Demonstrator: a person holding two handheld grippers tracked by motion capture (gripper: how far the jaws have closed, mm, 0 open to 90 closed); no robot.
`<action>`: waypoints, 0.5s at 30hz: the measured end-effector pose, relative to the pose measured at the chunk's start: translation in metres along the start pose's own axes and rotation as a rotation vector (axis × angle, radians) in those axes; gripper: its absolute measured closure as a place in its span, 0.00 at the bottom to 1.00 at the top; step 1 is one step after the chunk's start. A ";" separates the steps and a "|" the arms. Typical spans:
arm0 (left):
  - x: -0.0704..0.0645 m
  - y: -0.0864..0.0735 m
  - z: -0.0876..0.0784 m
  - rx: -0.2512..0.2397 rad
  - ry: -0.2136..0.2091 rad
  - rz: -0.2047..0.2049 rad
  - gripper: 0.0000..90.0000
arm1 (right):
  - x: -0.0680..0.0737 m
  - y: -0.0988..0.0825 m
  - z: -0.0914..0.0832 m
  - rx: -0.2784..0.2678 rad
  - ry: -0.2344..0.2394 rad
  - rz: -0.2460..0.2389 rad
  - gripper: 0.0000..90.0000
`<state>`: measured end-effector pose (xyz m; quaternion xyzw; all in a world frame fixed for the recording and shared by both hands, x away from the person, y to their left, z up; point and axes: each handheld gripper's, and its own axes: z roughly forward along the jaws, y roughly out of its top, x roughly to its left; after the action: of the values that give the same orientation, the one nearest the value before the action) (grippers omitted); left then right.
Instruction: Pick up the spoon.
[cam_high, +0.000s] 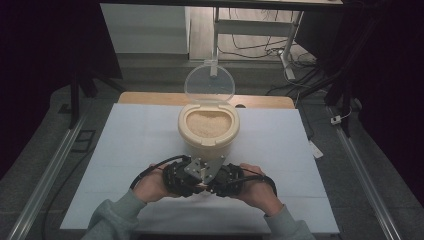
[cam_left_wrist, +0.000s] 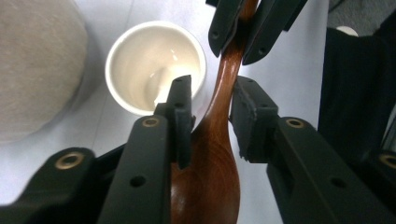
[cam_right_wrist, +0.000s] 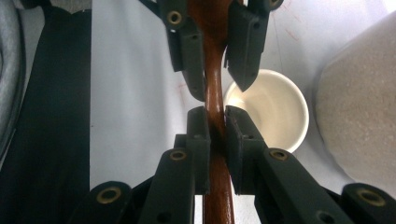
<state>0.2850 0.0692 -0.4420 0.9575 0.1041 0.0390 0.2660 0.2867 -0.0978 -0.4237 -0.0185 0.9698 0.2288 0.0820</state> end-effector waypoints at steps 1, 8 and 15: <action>0.000 0.000 0.001 0.002 -0.007 0.005 0.78 | 0.000 0.000 0.000 -0.003 0.006 -0.015 0.89; -0.002 0.001 0.005 0.027 -0.078 0.026 0.85 | 0.004 0.000 0.002 0.010 0.035 -0.073 0.89; -0.005 0.002 0.012 0.016 -0.089 0.029 0.86 | 0.004 -0.004 0.001 0.019 0.055 -0.048 0.87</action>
<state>0.2818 0.0607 -0.4512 0.9618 0.0784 -0.0007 0.2622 0.2836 -0.1011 -0.4274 -0.0471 0.9731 0.2172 0.0609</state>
